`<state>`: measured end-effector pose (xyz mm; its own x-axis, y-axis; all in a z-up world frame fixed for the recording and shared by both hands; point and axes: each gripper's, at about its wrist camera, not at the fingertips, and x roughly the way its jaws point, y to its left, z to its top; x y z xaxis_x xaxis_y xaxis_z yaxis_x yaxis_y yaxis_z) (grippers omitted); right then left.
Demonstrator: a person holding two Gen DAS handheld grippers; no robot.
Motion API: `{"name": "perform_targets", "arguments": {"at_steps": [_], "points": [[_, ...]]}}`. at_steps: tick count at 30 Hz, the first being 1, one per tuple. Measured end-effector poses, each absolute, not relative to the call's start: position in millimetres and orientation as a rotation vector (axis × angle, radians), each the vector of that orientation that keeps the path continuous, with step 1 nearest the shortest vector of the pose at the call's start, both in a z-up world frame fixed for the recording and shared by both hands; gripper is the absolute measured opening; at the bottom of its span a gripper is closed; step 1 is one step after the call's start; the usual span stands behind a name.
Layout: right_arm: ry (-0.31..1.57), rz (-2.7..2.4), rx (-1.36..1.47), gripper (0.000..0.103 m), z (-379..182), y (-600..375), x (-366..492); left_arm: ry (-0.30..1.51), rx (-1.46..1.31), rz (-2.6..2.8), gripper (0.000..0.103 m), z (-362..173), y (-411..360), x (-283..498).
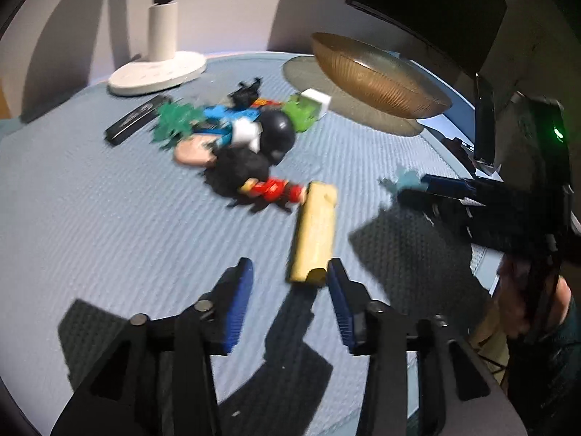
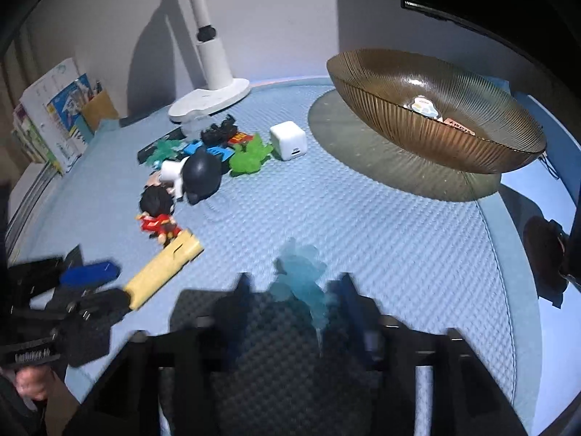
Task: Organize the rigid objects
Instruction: 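Grasp the yellow tube with the left tool while the right tool grasps the pale blue figure, then carry both held items into the amber glass bowl and open both tools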
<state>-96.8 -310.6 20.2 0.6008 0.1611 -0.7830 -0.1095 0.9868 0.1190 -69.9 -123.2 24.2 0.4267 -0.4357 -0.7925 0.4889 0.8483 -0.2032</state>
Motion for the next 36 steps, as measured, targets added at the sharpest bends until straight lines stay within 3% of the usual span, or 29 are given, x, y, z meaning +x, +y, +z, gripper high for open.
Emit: {"name": "perform_targets", "arguments": {"at_steps": [1, 9, 11, 12, 14, 19, 30, 36], "points": [[0.902, 0.154, 0.049, 0.068, 21.6, -311.2, -102.0, 0.975, 0.074, -0.582, 0.042, 23.3, -127.9, -68.2], [0.927, 0.155, 0.013, 0.069, 13.3, -305.8, -98.3, 0.954, 0.192, -0.564, 0.042, 18.3, -165.5, -59.4], [0.947, 0.135, -0.017, 0.069, 6.5, -297.8, -92.7, 0.928, 0.248, -0.533, 0.033, 17.5, -170.6, -65.2], [0.945, 0.117, -0.041, 0.067, 4.6, -294.0, -91.5, 0.923, 0.254, -0.529, 0.028, 17.7, -170.7, -66.8], [0.92, 0.128, -0.056, 0.044, 6.3, -288.7, -93.1, 0.925, 0.23, -0.54, 0.022, 19.2, -167.5, -68.7], [0.887, 0.112, -0.047, 0.043, 15.2, -290.9, -97.9, 0.905, 0.2, -0.56, 0.021, 26.9, -164.9, -76.4], [0.637, -0.002, 0.102, 0.043, 140.3, -362.9, -95.7, 0.669, 0.103, -0.641, 0.021, 147.0, -187.2, -35.3], [0.7, -0.07, 0.158, 0.043, 153.4, -392.3, -45.2, 0.658, 0.11, -0.7, 0.021, 175.1, -244.7, 26.6]]}}
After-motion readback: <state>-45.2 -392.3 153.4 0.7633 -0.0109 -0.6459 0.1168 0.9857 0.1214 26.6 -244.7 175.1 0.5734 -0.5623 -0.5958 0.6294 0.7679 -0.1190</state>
